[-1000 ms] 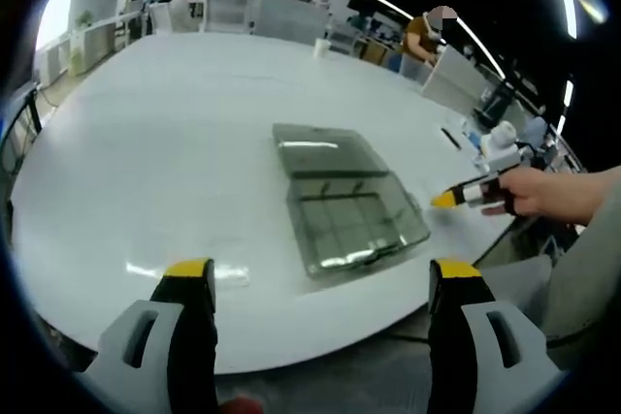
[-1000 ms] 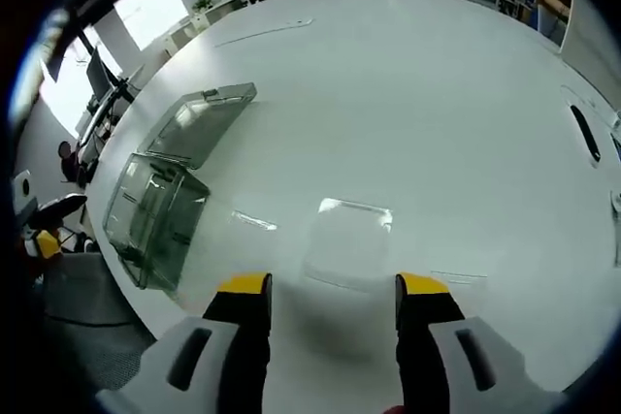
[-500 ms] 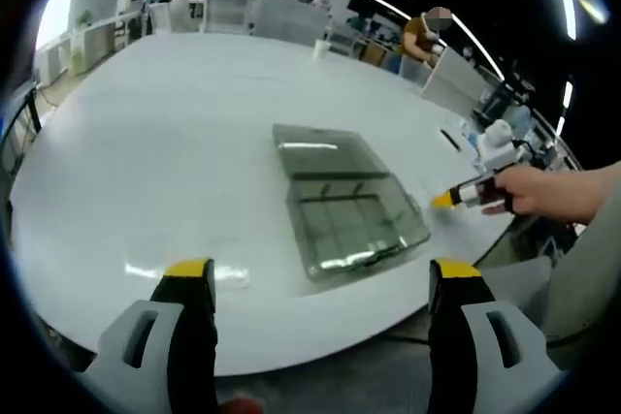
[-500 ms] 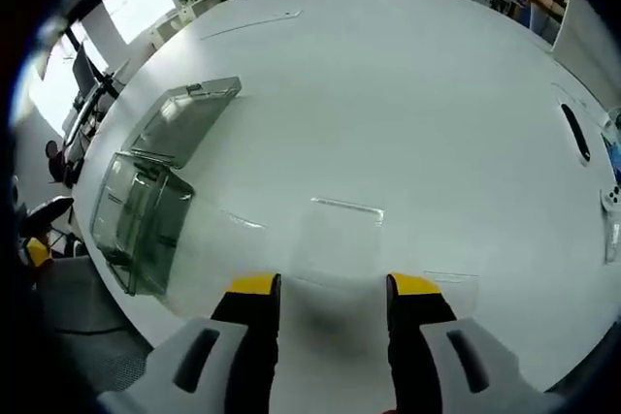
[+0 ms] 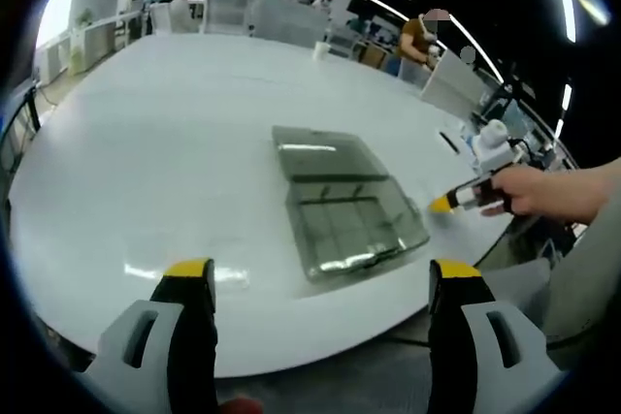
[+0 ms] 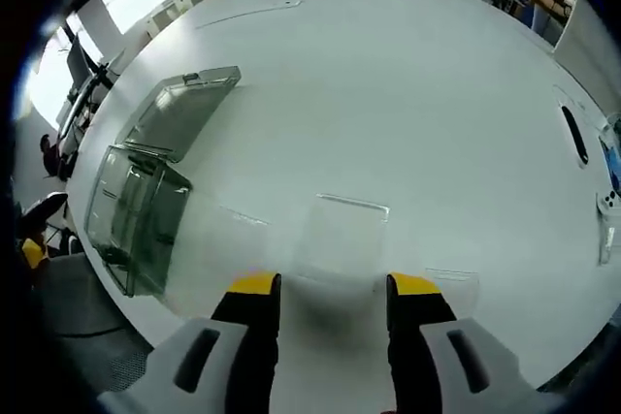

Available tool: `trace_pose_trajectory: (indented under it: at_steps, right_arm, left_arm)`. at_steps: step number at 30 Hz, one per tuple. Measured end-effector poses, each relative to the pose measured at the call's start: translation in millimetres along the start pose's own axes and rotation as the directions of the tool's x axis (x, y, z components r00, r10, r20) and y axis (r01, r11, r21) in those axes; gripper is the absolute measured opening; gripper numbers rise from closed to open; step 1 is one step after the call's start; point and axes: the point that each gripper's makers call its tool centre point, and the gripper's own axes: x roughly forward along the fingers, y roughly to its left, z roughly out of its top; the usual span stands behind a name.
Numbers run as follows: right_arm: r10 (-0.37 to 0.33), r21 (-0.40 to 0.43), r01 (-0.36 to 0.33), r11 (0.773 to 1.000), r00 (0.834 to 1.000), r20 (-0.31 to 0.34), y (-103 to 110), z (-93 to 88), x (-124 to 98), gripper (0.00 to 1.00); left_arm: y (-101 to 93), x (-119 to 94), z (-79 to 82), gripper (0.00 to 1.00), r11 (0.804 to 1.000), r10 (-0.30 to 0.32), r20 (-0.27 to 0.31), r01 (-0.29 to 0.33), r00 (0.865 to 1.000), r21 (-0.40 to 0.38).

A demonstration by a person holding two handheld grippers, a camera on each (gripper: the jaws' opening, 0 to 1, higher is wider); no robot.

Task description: Insert the divider into the dual guide fixture by aligning both edges with the guide slots and pushing it downward to the bottom, including one-sided entry, uneven engagement, binding, and posture correction.

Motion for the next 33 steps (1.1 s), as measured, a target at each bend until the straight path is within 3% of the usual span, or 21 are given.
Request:
trace_pose_trajectory:
  at_steps: [18, 33]
  right_arm:
    - [-0.066, -0.023, 0.065, 0.998, 0.997, -0.03, -0.8, 1.6, 5.5, 0.36]
    - [-0.077, 0.014, 0.078, 0.997, 0.994, -0.072, 1.0, 1.2, 5.0, 0.33]
  left_arm:
    - [0.9, 0.6, 1.3, 0.89, 1.0, -0.006, 0.008, 0.006, 1.0, -0.004]
    - [1.4, -0.1, 2.6, 0.89, 1.0, -0.004, 0.02, 0.004, 1.0, -0.002]
